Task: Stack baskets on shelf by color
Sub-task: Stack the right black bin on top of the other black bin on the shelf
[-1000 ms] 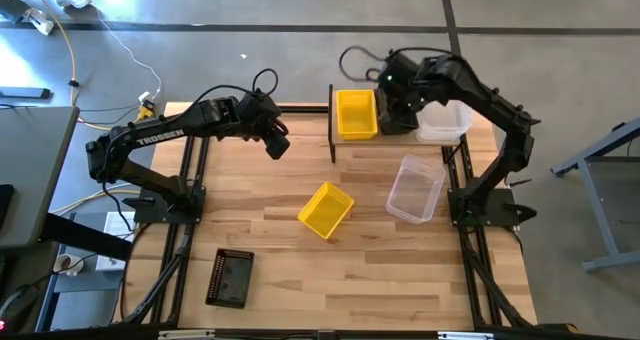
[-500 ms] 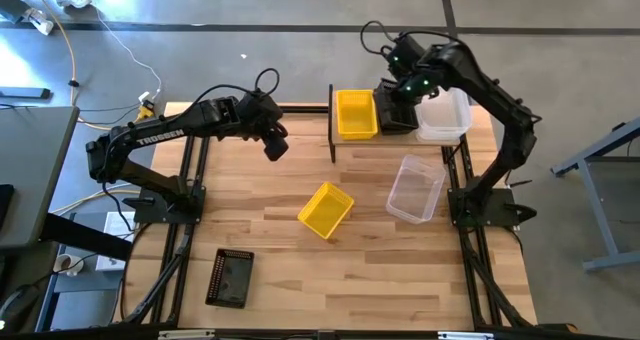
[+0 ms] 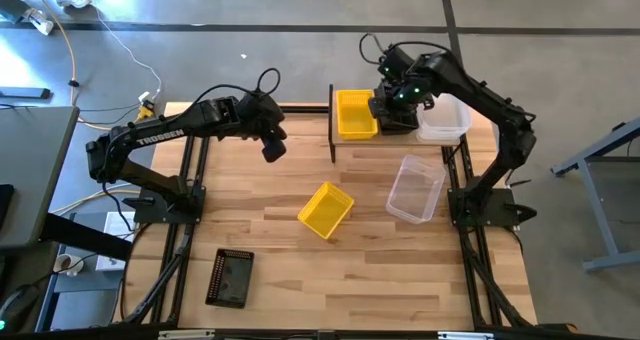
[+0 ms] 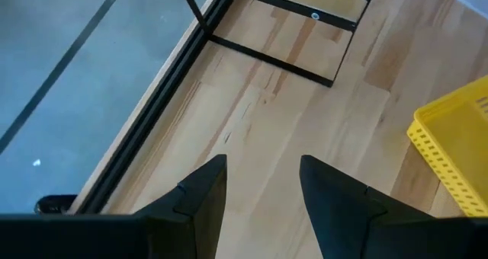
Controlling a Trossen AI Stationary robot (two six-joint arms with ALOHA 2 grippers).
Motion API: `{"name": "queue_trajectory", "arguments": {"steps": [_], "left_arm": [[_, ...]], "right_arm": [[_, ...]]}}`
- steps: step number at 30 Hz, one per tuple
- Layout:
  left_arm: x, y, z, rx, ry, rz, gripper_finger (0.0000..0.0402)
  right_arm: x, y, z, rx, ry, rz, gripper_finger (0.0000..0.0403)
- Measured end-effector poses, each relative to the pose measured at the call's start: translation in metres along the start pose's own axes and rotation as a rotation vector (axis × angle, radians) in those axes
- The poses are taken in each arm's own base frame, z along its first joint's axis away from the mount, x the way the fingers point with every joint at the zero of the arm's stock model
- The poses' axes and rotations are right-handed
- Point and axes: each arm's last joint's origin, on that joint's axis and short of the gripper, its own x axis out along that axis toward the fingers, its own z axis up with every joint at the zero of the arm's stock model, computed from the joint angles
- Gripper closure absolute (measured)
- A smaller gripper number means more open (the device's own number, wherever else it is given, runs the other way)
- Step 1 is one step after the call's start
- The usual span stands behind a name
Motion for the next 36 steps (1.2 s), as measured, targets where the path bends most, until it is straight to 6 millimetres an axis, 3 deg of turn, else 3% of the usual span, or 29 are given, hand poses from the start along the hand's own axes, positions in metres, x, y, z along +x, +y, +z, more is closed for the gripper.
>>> {"name": "queue_trajectory", "arguments": {"steps": [6, 14, 30, 36], "left_arm": [[0.000, 0.000, 0.000, 0.040, 0.000, 0.001, 0.0245], [0.000, 0.000, 0.000, 0.056, 0.000, 0.003, 0.0245], [0.000, 0.000, 0.000, 0.083, 0.000, 0.004, 0.0245], [0.000, 0.000, 0.000, 0.083, 0.000, 0.004, 0.0245]], "right_arm": [[0.005, 0.002, -0.001, -0.005, -0.004, 0.003, 0.0302], [0.005, 0.010, -0.001, -0.004, -0.049, 0.024, 0.0395], [0.005, 0.016, -0.007, 0.055, -0.119, -0.055, 0.0400], [-0.013, 0.023, -0.009, 0.057, -0.196, -0.066, 0.0402]]}}
